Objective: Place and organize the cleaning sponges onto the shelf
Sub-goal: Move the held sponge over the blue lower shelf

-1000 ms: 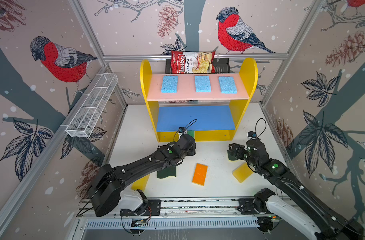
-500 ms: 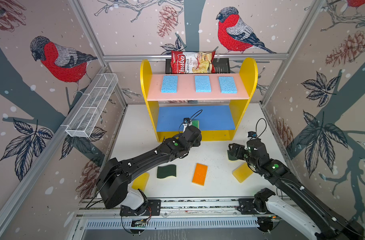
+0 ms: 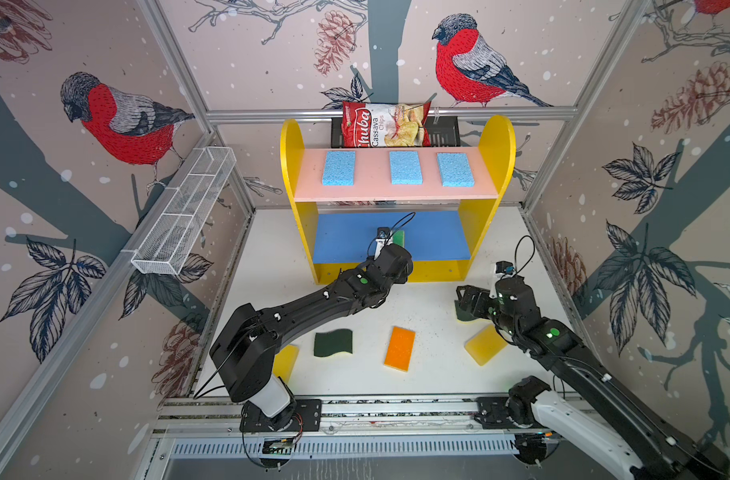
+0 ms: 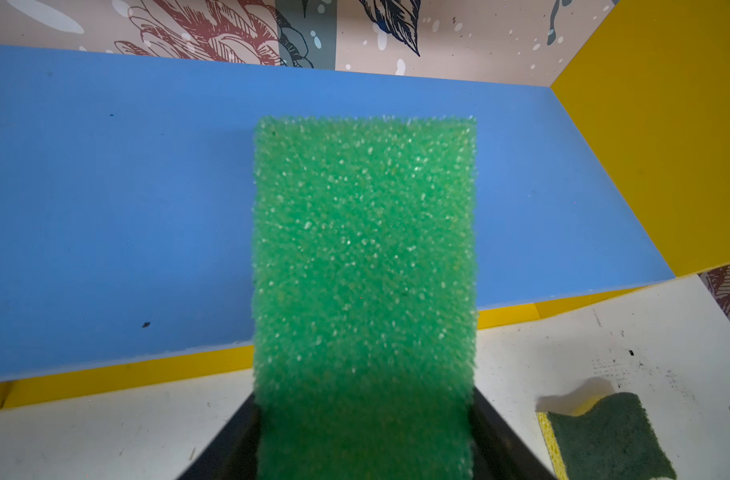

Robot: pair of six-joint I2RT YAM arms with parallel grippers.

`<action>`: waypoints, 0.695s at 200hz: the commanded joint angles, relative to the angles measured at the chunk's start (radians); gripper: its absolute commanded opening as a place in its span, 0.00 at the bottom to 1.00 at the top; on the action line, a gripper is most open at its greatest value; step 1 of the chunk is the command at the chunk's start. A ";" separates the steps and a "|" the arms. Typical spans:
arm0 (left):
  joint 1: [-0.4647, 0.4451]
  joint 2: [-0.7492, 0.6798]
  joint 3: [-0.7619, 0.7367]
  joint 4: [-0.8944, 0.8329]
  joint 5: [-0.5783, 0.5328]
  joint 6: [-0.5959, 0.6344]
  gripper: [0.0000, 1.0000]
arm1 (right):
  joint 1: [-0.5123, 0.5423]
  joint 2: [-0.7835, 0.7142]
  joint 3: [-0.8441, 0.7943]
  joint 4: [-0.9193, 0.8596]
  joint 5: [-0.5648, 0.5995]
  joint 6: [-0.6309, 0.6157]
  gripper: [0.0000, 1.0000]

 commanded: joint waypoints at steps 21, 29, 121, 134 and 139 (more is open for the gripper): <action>0.002 0.041 0.042 0.046 -0.031 0.039 0.65 | 0.000 -0.001 0.011 0.011 -0.003 -0.012 0.99; 0.001 0.046 0.051 0.046 -0.034 0.041 0.65 | 0.000 0.001 0.012 0.013 -0.003 -0.013 0.99; 0.033 0.102 0.104 0.082 -0.043 0.062 0.65 | -0.001 0.019 0.037 0.012 0.007 -0.008 1.00; 0.037 0.112 0.113 0.084 -0.056 0.062 0.65 | -0.001 0.019 0.036 0.014 0.007 -0.008 0.99; 0.038 0.114 0.114 0.089 -0.059 0.061 0.65 | -0.001 0.018 0.035 0.013 0.007 -0.008 0.99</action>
